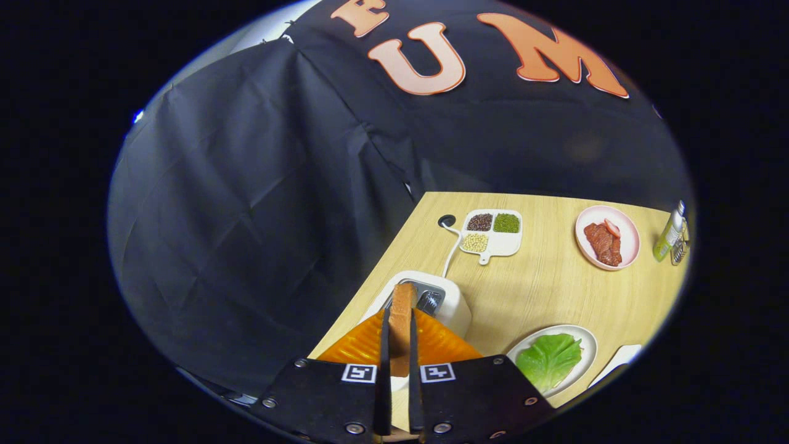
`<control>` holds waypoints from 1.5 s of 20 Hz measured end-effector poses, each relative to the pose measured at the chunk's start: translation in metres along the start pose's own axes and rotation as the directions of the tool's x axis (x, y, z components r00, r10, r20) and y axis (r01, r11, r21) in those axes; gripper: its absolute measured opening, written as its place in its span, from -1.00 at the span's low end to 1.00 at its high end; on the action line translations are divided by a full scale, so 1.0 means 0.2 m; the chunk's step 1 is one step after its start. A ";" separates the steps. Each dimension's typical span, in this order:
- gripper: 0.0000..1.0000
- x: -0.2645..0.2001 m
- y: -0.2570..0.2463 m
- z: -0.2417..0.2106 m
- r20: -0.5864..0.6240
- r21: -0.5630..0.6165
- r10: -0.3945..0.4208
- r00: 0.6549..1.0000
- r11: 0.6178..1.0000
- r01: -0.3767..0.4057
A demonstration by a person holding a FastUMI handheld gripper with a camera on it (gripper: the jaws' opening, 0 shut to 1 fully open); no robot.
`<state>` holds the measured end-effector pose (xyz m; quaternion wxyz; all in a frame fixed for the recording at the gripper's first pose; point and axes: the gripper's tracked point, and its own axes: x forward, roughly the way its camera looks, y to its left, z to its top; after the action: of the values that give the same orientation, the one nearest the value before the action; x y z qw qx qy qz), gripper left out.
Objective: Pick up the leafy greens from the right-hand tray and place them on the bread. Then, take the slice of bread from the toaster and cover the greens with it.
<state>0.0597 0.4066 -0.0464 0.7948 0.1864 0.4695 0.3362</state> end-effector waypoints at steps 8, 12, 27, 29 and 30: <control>-0.77 -0.14 -0.32 -0.14 0.017 0.088 -0.005 1.000 0.996 0.003; -0.77 -0.16 -0.44 -0.19 0.024 0.141 -0.004 1.000 0.990 0.001; -0.77 -0.12 -0.93 -0.56 -0.035 0.243 -0.051 0.998 0.968 0.058; -0.77 -0.11 -1.01 -0.61 -0.045 0.267 -0.067 0.997 0.961 0.076; -0.77 -0.10 -1.04 -0.64 -0.051 0.270 -0.071 0.996 0.959 0.082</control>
<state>0.0149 0.2433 -0.2234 0.7644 0.2685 0.5342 0.2413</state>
